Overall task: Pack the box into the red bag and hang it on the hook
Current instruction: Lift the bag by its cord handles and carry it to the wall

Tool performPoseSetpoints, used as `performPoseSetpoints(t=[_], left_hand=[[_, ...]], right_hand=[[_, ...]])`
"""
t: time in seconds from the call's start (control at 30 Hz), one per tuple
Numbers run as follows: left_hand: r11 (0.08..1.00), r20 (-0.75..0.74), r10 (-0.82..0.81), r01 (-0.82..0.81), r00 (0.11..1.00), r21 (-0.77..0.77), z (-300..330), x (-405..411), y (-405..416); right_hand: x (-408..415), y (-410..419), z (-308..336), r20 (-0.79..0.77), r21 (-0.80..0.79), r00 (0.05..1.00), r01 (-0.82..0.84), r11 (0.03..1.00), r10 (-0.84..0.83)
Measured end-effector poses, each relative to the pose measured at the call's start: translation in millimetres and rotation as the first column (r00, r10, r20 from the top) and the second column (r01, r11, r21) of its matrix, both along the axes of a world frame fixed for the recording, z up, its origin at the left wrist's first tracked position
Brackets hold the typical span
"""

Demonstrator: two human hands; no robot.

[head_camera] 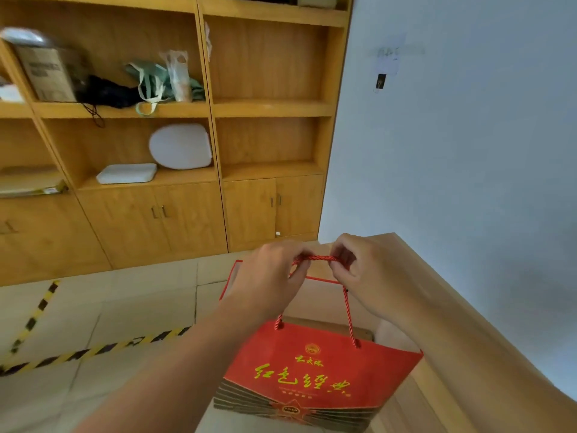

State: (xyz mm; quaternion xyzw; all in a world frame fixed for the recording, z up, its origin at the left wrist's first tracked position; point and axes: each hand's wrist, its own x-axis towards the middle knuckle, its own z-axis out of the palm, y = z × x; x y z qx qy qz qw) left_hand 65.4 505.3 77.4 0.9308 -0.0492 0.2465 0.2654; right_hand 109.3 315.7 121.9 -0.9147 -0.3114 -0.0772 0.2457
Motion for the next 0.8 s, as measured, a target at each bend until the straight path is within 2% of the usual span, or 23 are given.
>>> performPoseSetpoints(t=[0.1,0.2,0.4,0.8], left_hand=[[0.999,-0.002,0.03,-0.03,1.0,0.012,-3,15,45],[0.999,0.001,0.037,-0.037,0.999,0.022,-4,31,85],[0.996,-0.016,0.084,-0.084,0.996,0.033,-11,79,158],[0.977,-0.081,0.205,-0.199,0.976,0.071,-33,252,300]], right_hand=[[17,47,-4,-0.034,0.007,0.999,-0.031,0.999,0.031],[45,93,-17,-0.065,0.088,0.997,-0.039,0.995,0.044],[105,166,-32,-0.072,0.074,0.994,-0.073,0.995,0.078],[294,312,-54,-0.074,0.047,0.974,-0.209,0.977,0.212]])
